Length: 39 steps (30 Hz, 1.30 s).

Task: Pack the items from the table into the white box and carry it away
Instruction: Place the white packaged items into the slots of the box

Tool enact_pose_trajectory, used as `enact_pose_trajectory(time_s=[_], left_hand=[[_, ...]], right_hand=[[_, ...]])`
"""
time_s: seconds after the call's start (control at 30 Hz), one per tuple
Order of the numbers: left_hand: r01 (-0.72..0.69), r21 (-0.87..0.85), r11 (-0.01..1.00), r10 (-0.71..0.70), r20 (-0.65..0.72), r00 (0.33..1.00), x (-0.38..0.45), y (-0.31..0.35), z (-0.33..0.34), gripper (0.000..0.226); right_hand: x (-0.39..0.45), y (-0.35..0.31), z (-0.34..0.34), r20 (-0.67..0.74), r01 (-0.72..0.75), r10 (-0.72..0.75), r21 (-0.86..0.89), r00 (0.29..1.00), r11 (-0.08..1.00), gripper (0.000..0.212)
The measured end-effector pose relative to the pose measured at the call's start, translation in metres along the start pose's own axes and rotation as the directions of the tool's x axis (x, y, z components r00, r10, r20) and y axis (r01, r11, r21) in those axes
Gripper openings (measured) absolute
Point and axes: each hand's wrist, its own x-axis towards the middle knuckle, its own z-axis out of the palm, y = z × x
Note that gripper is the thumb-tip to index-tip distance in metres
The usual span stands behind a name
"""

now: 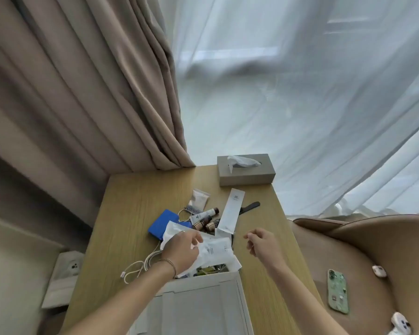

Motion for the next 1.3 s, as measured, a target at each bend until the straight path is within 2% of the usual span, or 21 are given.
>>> enact_pose_trajectory(time_s=[0.1,0.27,0.33,0.43,0.5,0.63,0.77,0.83,1.0,1.1,1.2,1.3], left_hand=[[-0.036,0.239,0.97,0.015,0.088,0.996,0.013,-0.003,0.008,0.035],[-0.099,0.457,0.884,0.005,0.203,0.979,0.027,-0.006,0.025,0.067],[-0.133,0.524,0.841,0.027,0.206,0.978,0.033,-0.007,0.032,0.076],[-0.105,0.525,0.845,0.026,0.155,0.988,0.039,-0.008,0.039,0.074],[-0.076,0.466,0.881,0.018,0.129,0.991,0.041,-0.01,0.041,0.068],[0.028,0.238,0.971,-0.047,0.075,0.996,0.043,-0.012,0.037,0.063],[0.139,-0.059,0.988,-0.138,0.023,0.99,0.046,-0.012,0.027,0.065],[0.18,-0.216,0.96,-0.191,-0.029,0.981,0.048,-0.012,0.02,0.061],[0.141,-0.475,0.869,-0.225,-0.125,0.966,0.042,-0.01,0.007,0.063],[0.176,-0.6,0.78,-0.276,-0.078,0.958,0.034,-0.007,0.003,0.072],[0.188,-0.652,0.735,-0.284,-0.044,0.958,0.023,-0.006,0.0,0.082],[0.199,-0.697,0.688,-0.318,-0.044,0.947,0.014,-0.007,-0.003,0.085]], right_hand=[[0.016,0.003,0.002,0.015,-0.01,0.01,-0.01,1.0,1.0,0.023],[0.033,0.011,0.006,0.033,-0.027,0.027,-0.007,0.999,1.0,0.023],[0.041,0.014,0.007,0.041,-0.041,0.042,-0.008,0.998,0.999,0.024],[0.049,0.019,0.011,0.056,-0.048,0.048,-0.011,0.997,0.999,0.024],[0.056,0.02,0.013,0.062,-0.048,0.049,-0.017,0.997,0.999,0.023],[0.073,0.017,0.017,0.068,-0.041,0.045,-0.056,0.997,0.998,0.022],[0.098,0.013,0.024,0.014,-0.035,0.037,-0.136,0.999,0.99,0.016],[0.111,0.013,0.028,-0.033,-0.042,0.036,-0.213,0.999,0.976,0.015],[0.14,0.008,0.046,-0.101,-0.091,0.05,-0.467,0.994,0.879,0.04],[0.152,0.005,0.057,-0.161,-0.148,0.065,-0.579,0.985,0.802,0.053],[0.161,0.004,0.065,-0.178,-0.177,0.086,-0.593,0.98,0.785,0.069],[0.167,0.001,0.069,-0.198,-0.216,0.13,-0.514,0.971,0.83,0.074]])
